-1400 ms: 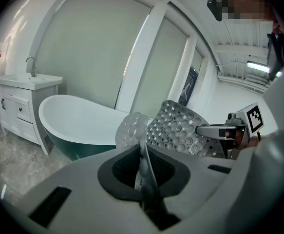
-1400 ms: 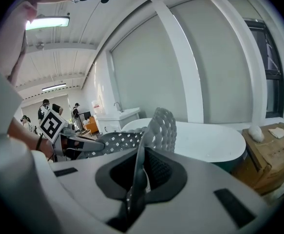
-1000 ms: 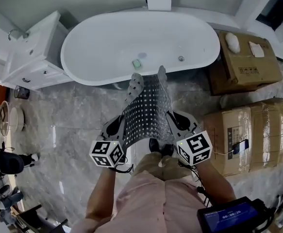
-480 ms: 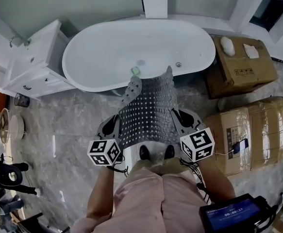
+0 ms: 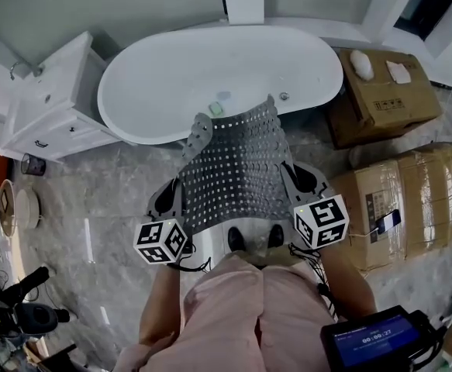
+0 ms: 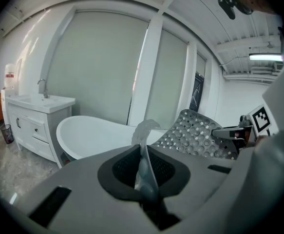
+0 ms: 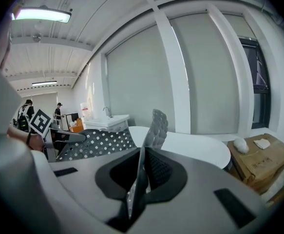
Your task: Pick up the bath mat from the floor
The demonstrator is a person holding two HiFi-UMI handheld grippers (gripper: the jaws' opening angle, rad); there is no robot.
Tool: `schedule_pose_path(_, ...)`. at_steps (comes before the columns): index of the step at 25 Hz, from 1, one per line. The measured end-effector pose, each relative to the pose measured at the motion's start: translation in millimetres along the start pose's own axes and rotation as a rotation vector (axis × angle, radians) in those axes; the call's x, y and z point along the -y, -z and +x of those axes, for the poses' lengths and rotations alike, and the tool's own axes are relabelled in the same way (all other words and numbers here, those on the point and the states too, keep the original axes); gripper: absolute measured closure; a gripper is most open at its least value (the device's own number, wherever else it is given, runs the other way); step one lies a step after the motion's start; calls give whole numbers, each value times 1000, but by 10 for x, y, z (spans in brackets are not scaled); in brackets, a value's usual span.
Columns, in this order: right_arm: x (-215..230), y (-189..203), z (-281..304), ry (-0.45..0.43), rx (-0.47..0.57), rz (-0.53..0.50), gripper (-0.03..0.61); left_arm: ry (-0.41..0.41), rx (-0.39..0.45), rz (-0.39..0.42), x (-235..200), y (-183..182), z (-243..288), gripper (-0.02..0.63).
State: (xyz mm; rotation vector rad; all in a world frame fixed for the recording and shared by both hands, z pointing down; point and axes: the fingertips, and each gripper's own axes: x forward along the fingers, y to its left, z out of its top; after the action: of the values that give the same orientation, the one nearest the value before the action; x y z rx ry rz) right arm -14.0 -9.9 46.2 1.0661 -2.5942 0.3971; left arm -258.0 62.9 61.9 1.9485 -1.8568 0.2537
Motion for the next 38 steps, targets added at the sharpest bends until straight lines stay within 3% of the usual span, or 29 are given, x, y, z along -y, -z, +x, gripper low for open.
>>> schedule_pose_path(6,119,-44,-33,35,22,0,549,-29,26,3,-80,-52,-100,577)
schedule_pose_path(18,61,-148,28,20,38,-33,549,-63,60,28,-103,-133,-149,577)
schedule_pose_path(26,62,-237,24,33,64,-43,549,-82,94,88,-63,-236,-193,577)
schedule_pose_path(38,113,-341,-9,62,92,-53,549,-77,115,92,-25,-301,-169,577)
